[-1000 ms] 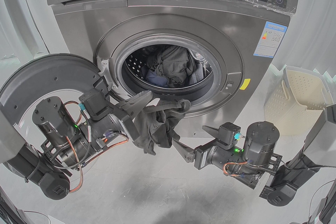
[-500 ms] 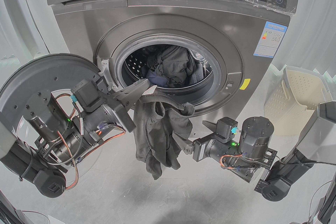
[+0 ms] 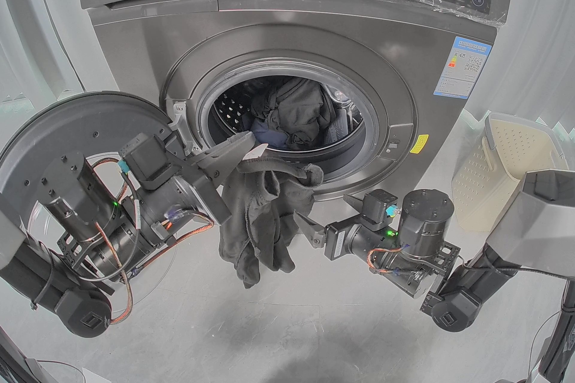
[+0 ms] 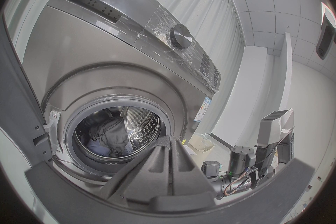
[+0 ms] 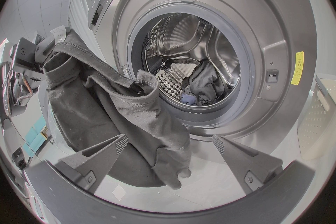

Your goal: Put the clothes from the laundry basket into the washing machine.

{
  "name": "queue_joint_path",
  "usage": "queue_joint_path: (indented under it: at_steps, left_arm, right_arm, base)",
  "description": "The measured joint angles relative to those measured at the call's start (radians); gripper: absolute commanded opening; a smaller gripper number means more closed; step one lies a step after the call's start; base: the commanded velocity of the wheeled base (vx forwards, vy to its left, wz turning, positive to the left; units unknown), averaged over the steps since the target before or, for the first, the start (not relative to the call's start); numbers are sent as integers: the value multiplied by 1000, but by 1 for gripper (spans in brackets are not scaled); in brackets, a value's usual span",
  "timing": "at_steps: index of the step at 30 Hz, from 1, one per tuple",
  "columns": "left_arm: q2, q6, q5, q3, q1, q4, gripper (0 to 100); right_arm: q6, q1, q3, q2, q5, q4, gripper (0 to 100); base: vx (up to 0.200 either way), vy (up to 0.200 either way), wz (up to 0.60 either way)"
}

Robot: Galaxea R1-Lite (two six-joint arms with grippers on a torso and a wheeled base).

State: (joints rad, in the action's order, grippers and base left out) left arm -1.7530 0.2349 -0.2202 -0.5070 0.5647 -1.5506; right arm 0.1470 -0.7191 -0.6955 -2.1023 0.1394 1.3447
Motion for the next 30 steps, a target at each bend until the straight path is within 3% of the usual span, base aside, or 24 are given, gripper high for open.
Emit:
queue_joint_path:
  at_steps: [8,16,17,23,30]
  left_arm:
    - [3,0,-1,1,0,0,0]
    - [9,0,-5,4,0,0,0]
    - [9,0,-5,4,0,0,0]
    - [8,0,-7,6,-12,0,0]
    - [3,0,-6,10,-20,0,0]
  right_arm:
    - [-9,3,-56,-54,-19,20,100]
    - [-24,24,-171,-129,-56,43,100]
    - [-25,29,-188,-140,-63,54,0]
    - [-28,40,-237,-177,-83,111,0]
    - [-27,36,-216,-156,-84,121,0]
  base:
    - [0,0,0]
    - [0,0,0]
    - [0,0,0]
    - [0,0,0]
    - [0,0,0]
